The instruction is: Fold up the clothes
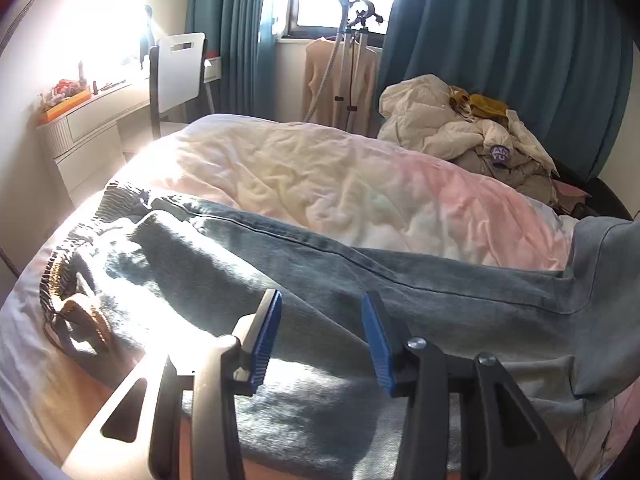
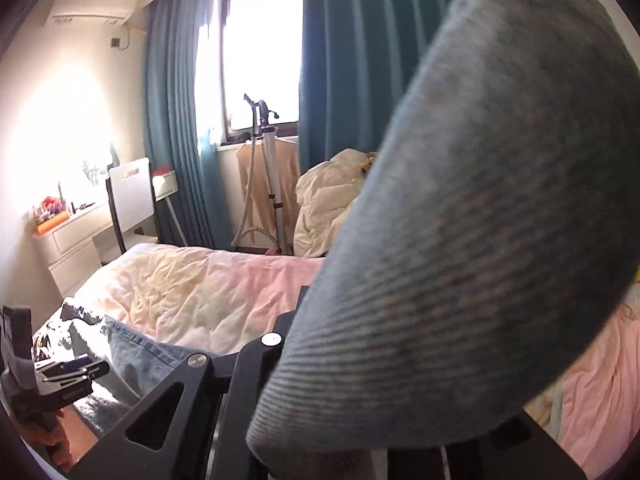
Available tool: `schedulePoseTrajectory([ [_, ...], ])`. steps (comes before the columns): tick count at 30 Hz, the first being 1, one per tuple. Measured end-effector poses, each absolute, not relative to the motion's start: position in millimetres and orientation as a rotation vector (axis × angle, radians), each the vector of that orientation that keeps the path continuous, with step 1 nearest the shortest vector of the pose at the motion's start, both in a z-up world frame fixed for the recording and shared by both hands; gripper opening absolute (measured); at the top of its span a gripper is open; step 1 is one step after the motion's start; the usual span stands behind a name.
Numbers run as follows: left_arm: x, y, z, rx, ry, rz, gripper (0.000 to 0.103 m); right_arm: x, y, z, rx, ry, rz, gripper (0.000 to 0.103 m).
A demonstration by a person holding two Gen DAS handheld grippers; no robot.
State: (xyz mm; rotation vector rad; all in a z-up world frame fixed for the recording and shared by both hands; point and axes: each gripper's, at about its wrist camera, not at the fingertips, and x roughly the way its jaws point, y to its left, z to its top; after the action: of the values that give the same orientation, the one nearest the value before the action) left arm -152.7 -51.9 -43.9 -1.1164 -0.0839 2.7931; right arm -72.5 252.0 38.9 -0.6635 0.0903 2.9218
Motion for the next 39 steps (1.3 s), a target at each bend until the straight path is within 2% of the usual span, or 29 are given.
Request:
schedulePoseTrajectory([
  [6,-158,-86,-46,-1.137,-0.313,2.786,0.043,-99,143,-47,-0.918,-0.216,2.994,0.014],
  [9,-158,-89,-48,-1.142,-0.346,2.787,0.043,-110,100,-109,-1.128,-0.507,2.949,0.014],
  [11,-159,-91,-49,-1.136,-0.359,2.786,0.043,-107,85,-133,-1.142,-0.687,2.912,0.015],
  [20,-163,-105,-48,-1.042,-0.540,2.741,0.043,-101,71,-112,-1.029,-0.789,2.957,0.015],
  [25,-169,-112,-55,-1.068,-0.632,2.688,0.043,-80,61,-143,-1.018,-1.049,2.938,0.017],
  [30,-172,-105,-62,-1.080,-0.647,2.595,0.043,-75,47,-148,-0.977,-1.071,2.945,0.022],
  [36,-169,-89,-63,-1.073,-0.620,2.475,0.043,-62,43,-129,-1.083,-1.031,3.017,0.053],
  [37,-167,-86,-62,-1.074,-0.608,2.463,0.043,-53,45,-124,-1.128,-1.006,3.051,0.074],
  [38,-165,-83,-62,-1.075,-0.596,2.452,0.043,-48,48,-120,-1.190,-0.987,3.081,0.083],
  [39,-163,-81,-62,-1.076,-0.585,2.441,0.043,-43,51,-116,-1.256,-0.969,3.110,0.083],
])
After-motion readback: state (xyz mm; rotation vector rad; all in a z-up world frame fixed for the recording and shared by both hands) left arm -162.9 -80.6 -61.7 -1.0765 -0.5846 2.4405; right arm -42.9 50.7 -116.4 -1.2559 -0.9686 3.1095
